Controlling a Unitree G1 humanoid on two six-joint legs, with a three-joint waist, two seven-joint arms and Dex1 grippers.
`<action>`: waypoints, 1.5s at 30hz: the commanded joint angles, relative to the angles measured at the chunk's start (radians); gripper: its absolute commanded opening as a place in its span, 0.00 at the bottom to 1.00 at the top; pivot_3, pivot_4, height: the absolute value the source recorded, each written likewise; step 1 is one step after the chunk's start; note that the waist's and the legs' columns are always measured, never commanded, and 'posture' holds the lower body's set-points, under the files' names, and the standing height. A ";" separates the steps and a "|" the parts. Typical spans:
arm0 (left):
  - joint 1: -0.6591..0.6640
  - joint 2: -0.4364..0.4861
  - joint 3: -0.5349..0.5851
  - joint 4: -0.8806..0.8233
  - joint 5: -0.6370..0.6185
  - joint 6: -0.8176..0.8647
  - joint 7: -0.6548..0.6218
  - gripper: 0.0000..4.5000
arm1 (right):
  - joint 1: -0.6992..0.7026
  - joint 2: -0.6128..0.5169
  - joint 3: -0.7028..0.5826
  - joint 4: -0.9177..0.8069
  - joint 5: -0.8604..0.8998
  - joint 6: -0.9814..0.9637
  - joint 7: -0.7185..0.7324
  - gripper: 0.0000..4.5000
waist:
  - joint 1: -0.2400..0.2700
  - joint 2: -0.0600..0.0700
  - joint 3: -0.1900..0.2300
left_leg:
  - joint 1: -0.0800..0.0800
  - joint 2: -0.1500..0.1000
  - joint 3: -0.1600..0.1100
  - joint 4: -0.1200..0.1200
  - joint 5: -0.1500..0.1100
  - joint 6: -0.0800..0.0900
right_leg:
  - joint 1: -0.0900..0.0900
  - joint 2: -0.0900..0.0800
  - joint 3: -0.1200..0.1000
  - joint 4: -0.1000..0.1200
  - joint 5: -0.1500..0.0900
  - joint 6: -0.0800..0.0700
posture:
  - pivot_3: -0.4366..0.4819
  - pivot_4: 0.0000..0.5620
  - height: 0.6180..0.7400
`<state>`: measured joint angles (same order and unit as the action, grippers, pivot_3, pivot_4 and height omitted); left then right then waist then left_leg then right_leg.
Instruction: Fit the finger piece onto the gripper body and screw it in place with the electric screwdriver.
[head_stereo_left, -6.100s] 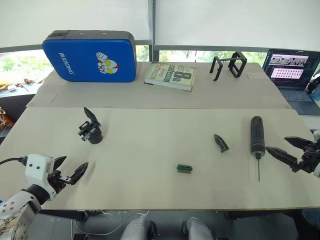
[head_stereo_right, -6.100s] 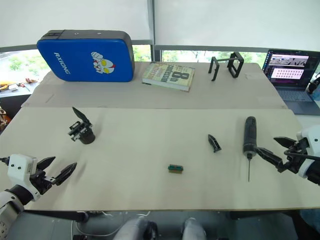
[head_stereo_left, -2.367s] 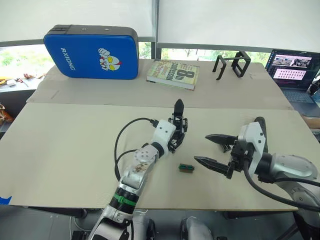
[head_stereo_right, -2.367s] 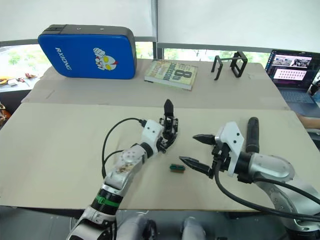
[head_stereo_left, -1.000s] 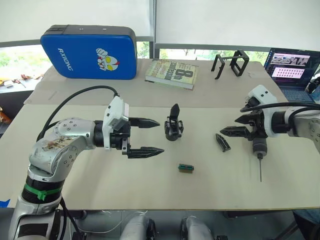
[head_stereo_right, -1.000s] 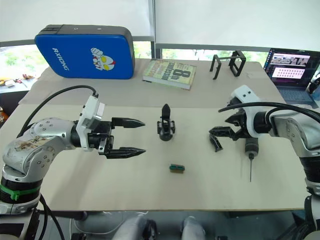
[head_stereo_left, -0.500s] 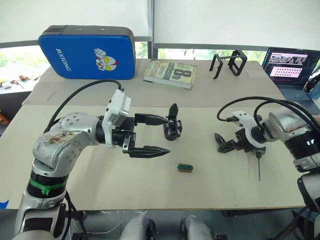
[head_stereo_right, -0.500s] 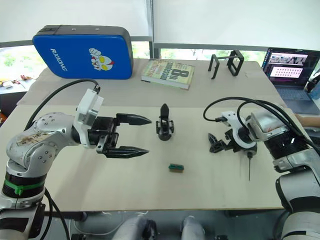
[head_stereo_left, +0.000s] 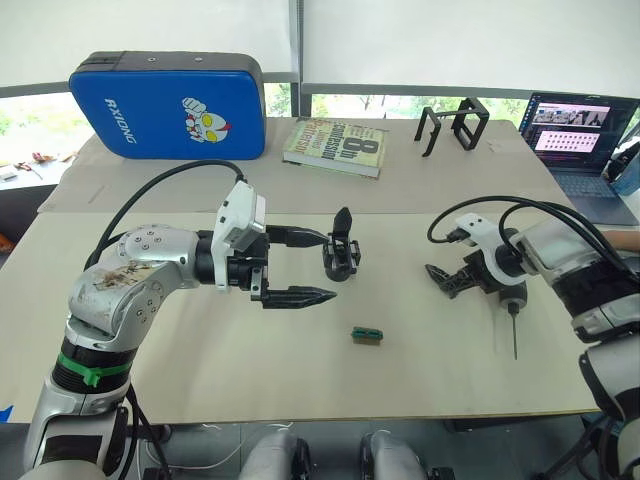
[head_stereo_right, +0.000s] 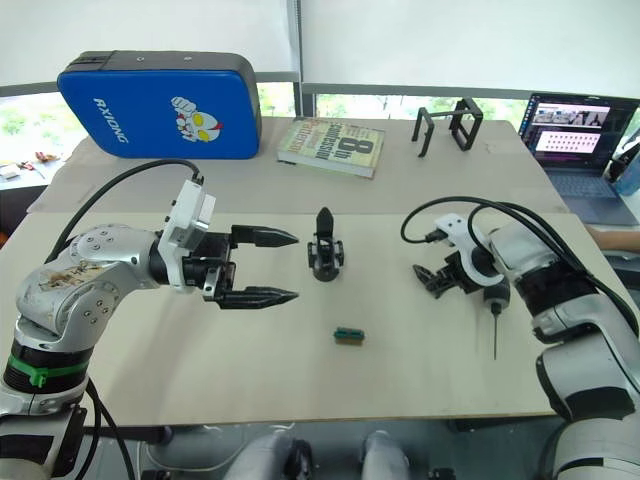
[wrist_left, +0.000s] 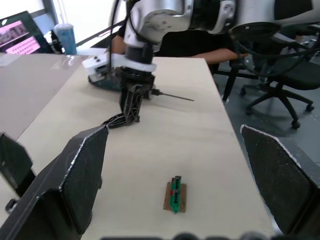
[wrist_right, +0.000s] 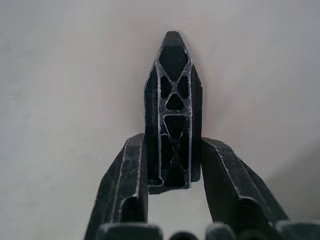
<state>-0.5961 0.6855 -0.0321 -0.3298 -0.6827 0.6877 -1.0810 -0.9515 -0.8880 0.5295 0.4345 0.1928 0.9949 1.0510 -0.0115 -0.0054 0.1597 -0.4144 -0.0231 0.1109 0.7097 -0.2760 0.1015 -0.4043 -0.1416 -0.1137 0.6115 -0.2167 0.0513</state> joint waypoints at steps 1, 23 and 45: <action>0.004 -0.042 0.023 0.010 -0.001 0.039 0.105 1.00 | 0.032 -0.048 -0.108 -0.117 -0.040 -0.260 0.006 0.25 | -0.001 0.001 0.000 | 0.000 0.000 0.000 0.000 0.000 0.000 | 0.000 0.000 0.000 0.000 0.000 0.000 | 0.48 0.27 1.00; -0.068 -0.570 0.168 0.043 -0.211 0.202 0.721 0.60 | 0.422 0.267 -0.525 -0.925 0.109 -0.417 -0.379 0.25 | 0.022 0.001 0.001 | 0.002 -0.002 -0.001 0.001 0.001 -0.001 | 0.003 0.000 0.001 0.002 0.001 0.001 | 0.48 0.27 1.00; -0.054 -0.584 0.157 0.040 -0.255 0.195 0.784 0.00 | 0.427 0.293 -0.477 -0.942 0.045 -0.507 -0.402 0.25 | 0.022 0.001 0.001 | 0.004 -0.001 -0.001 0.000 0.001 -0.002 | 0.003 0.003 0.003 0.002 0.000 0.000 | 0.48 0.27 1.00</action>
<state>-0.6496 0.0983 0.1344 -0.2637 -0.9301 0.8908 -0.2917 -0.5006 -0.6033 0.0722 -0.4694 0.2340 0.5225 0.6635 0.0110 -0.0040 0.1609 -0.4107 -0.0237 0.1102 0.7099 -0.2746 0.0995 -0.4016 -0.1389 -0.1109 0.6133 -0.2167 0.0510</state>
